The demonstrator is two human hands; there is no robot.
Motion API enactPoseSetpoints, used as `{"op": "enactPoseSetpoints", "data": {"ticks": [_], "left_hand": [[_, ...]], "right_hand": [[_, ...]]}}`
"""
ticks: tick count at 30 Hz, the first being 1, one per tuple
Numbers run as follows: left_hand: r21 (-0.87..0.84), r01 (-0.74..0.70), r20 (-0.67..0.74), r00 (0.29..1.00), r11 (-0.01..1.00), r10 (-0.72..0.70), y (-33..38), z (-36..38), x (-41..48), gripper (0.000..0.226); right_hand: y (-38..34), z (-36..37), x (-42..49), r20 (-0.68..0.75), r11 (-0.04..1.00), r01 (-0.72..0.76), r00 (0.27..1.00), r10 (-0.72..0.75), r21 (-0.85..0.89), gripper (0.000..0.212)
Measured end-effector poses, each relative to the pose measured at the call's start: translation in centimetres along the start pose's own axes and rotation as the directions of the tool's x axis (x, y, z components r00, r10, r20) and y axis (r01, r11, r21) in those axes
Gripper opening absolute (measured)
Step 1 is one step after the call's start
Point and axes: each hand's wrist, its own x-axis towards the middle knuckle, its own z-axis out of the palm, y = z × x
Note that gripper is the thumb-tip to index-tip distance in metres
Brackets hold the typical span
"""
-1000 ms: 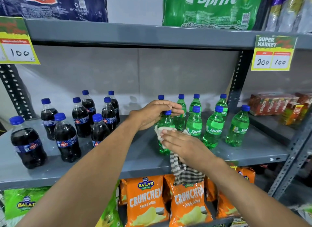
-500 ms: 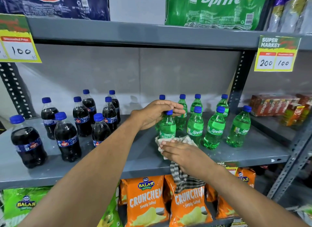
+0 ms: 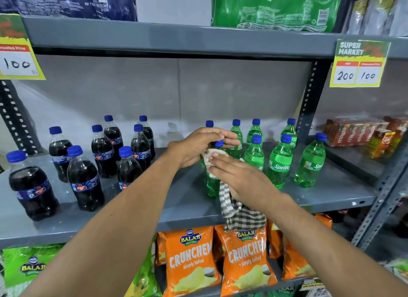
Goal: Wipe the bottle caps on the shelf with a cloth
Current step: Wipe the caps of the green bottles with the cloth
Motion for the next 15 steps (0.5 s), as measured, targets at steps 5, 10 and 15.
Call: {"op": "enactPoseSetpoints", "data": {"ticks": [5, 10, 15], "left_hand": [[0.022, -0.023, 0.000, 1.000, 0.999, 0.023, 0.0, 0.1, -0.1, 0.034], [0.025, -0.038, -0.022, 0.999, 0.999, 0.039, -0.3, 0.1, 0.0, 0.035], [0.017, -0.035, -0.030, 0.999, 0.999, 0.035, -0.3, 0.1, -0.1, 0.035]], "right_hand": [[-0.5, 1.6, -1.1, 0.003, 0.999, 0.043, 0.999, -0.043, 0.007, 0.070], [-1.5, 3.5, -3.4, 0.101, 0.996, 0.083, 0.991, -0.086, 0.040, 0.068], [-1.7, 3.7, -3.5, 0.093, 0.984, 0.010, 0.995, -0.027, 0.176, 0.066]]}}
